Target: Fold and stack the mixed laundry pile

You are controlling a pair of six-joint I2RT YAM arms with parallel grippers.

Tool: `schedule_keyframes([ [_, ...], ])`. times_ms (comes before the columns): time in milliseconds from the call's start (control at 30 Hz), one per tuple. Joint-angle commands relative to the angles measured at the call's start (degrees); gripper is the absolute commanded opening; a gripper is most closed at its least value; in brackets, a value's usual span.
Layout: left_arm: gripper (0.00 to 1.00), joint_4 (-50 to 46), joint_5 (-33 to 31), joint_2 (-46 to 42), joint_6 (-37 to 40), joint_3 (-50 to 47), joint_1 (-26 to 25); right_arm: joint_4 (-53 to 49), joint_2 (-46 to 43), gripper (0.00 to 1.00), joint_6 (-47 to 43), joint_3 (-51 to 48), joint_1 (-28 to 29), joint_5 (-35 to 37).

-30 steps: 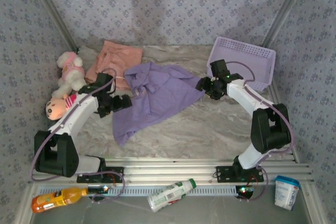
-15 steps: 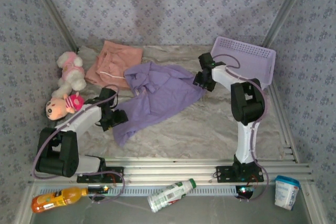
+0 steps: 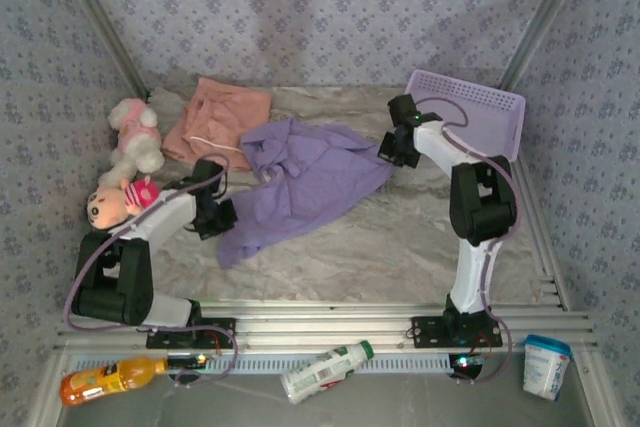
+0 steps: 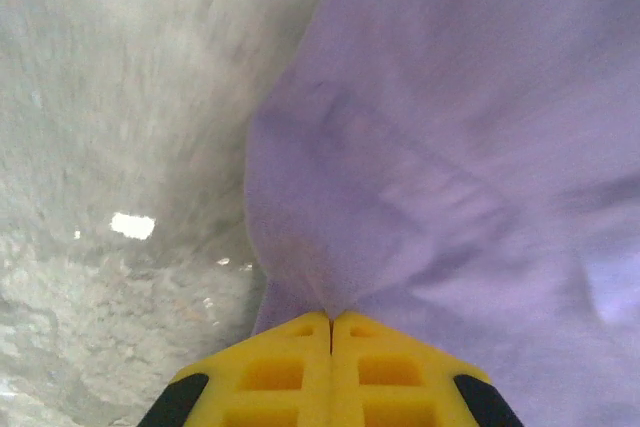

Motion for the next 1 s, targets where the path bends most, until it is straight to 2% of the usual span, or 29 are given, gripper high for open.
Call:
schedule_keyframes([
  [0,0.0,-3.47,0.5,-0.1,1.71,11.26,1.08,-2.97,-10.03,0.0,-1.89,0.8,-2.17,-0.12],
  [200,0.0,-7.04,2.32,0.85,3.42,29.07,3.8,-7.13,-20.28,0.01,-2.43,0.38,-5.35,-2.21],
  [300,0.0,-7.72,1.83,-0.03,4.6,30.77,4.89,-7.49,-26.08,0.04,-1.93,-6.21,-5.27,-1.68],
  [400,0.0,-7.22,1.77,-1.45,5.11,25.23,4.89,-7.01,-31.6,0.07,0.75,-17.47,-4.49,-0.87],
  [500,0.0,-5.76,5.05,-2.93,2.64,15.02,4.89,-4.45,-37.15,0.02,6.7,-34.05,-4.55,-4.66],
  [633,0.0,-2.09,9.3,-6.76,-2.27,3.92,4.2,0.58,-42.53,0.0,13.41,-45.06,-3.84,-5.64],
  [767,0.0,-1.67,11.14,-7.23,-3.36,6.19,4.08,1.88,-43.72,0.0,14.59,-43.25,-3.96,-9.37],
  [833,0.0,-1.83,12.01,-5.71,-2.76,11.31,4.07,2.36,-42.57,0.0,13.24,-38.73,-4.59,-10.6],
  [967,0.0,-1.77,12.14,-1.26,-1.88,26.74,4.48,2.26,-37.34,0.0,9.02,-23.25,-6.79,-13.86],
])
